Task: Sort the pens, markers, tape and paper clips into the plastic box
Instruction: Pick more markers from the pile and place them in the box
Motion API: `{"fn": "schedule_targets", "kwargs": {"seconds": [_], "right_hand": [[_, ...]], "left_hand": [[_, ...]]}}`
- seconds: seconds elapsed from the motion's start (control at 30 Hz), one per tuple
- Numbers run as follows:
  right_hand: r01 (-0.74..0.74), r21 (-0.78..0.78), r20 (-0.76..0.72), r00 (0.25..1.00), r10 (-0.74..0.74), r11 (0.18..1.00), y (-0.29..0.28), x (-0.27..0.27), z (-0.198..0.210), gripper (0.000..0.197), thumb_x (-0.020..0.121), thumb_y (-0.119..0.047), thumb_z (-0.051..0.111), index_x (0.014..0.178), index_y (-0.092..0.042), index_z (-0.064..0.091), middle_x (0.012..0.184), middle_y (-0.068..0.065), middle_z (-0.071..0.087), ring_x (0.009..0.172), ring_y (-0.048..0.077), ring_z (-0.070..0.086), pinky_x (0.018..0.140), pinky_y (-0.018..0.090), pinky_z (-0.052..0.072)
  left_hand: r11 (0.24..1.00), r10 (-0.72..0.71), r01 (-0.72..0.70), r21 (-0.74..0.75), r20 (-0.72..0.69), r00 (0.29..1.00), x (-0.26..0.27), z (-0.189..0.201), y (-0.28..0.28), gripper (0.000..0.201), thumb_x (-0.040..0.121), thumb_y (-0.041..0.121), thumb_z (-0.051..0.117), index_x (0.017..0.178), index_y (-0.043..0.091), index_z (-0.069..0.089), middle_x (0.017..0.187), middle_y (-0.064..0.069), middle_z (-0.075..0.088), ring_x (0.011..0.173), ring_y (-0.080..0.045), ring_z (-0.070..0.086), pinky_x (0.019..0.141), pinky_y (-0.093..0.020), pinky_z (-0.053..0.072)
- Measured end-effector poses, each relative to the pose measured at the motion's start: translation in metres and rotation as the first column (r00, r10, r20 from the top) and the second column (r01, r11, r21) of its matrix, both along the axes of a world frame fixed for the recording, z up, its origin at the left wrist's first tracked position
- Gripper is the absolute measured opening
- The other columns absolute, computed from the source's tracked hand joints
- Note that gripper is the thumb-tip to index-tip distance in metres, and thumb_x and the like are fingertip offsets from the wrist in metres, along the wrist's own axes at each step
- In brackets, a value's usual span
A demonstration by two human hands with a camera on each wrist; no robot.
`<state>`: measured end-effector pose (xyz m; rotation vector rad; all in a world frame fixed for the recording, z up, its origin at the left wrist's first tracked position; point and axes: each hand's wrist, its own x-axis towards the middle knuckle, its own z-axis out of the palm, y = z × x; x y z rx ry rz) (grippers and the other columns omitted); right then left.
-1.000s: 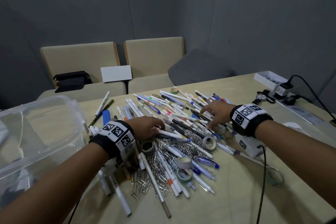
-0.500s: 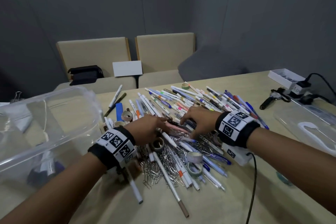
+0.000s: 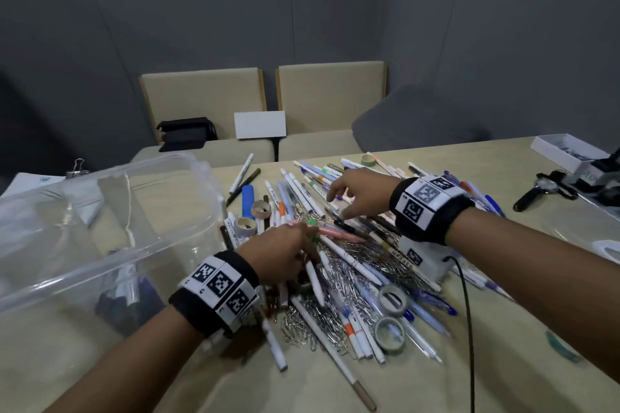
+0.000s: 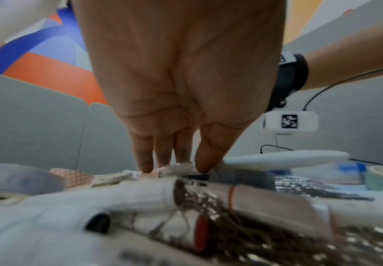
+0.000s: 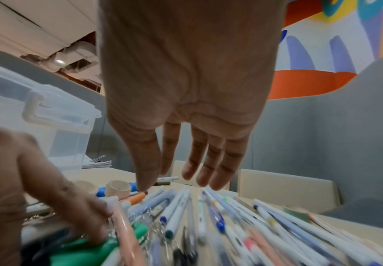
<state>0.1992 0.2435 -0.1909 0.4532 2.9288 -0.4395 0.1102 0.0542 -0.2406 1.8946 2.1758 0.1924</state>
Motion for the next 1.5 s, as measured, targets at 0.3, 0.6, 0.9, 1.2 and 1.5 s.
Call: {"fn": "schedule_targets", "kwargs": {"seconds": [0.3, 0.6, 0.9, 1.2, 1.5], "right_hand": [[-0.15, 0.121, 0.007, 0.989, 0.151, 0.981, -0.045, -0.101, 0.001, 0.047, 0.084, -0.021, 0.07, 0.129, -0.017, 0.058, 0.126, 0.006, 0.058, 0.116, 0.023, 0.053, 0.091, 0.029, 0.042], [-0.218, 0.143, 0.078, 0.975, 0.208, 0.966, -0.064, -0.174, -0.015, 0.046, 0.089, -0.006, 0.055, 0.134, -0.015, 0.053, 0.135, 0.013, 0.052, 0.124, 0.031, 0.05, 0.101, 0.033, 0.042], [-0.452, 0.321, 0.263, 0.887, 0.381, 0.832, -0.074, -0.201, -0.033, 0.032, 0.078, -0.007, 0.07, 0.105, -0.025, 0.071, 0.12, 0.006, 0.057, 0.103, 0.031, 0.059, 0.085, 0.045, 0.053], [-0.475, 0.345, 0.205, 0.88, 0.43, 0.809, -0.061, -0.175, -0.027, 0.024, 0.082, -0.005, 0.063, 0.101, -0.019, 0.058, 0.108, 0.009, 0.061, 0.097, 0.03, 0.059, 0.071, 0.03, 0.039], [-0.163, 0.14, -0.095, 0.98, 0.178, 0.977, -0.011, -0.092, 0.008, 0.016, 0.091, -0.013, 0.056, 0.102, -0.009, 0.046, 0.09, 0.008, 0.05, 0.081, 0.025, 0.047, 0.068, 0.03, 0.029]], "left_hand": [[0.978, 0.137, -0.134, 0.162, -0.012, 0.99, -0.015, -0.009, -0.02, 0.045, 0.09, 0.013, 0.046, 0.134, 0.023, 0.05, 0.141, -0.001, 0.043, 0.12, -0.018, 0.05, 0.098, -0.035, 0.048], [0.912, 0.41, -0.407, 0.051, -0.166, 0.897, -0.033, -0.02, -0.032, 0.04, 0.089, 0.027, 0.046, 0.127, 0.014, 0.046, 0.135, -0.016, 0.044, 0.126, -0.034, 0.04, 0.102, -0.048, 0.041], [0.913, 0.402, -0.392, 0.109, -0.093, 0.911, -0.025, -0.014, -0.046, 0.045, 0.086, 0.02, 0.05, 0.13, 0.013, 0.044, 0.128, -0.016, 0.044, 0.122, -0.034, 0.041, 0.098, -0.045, 0.043], [0.906, 0.412, -0.402, 0.133, -0.063, 0.909, -0.006, -0.005, -0.05, 0.048, 0.085, 0.009, 0.051, 0.132, 0.006, 0.042, 0.135, -0.017, 0.04, 0.123, -0.034, 0.039, 0.102, -0.043, 0.041], [0.941, 0.321, -0.317, 0.114, -0.018, 0.947, -0.007, 0.02, 0.036, 0.012, 0.089, 0.01, 0.05, 0.093, 0.007, 0.061, 0.09, -0.009, 0.06, 0.084, -0.029, 0.059, 0.064, -0.036, 0.045]]}}
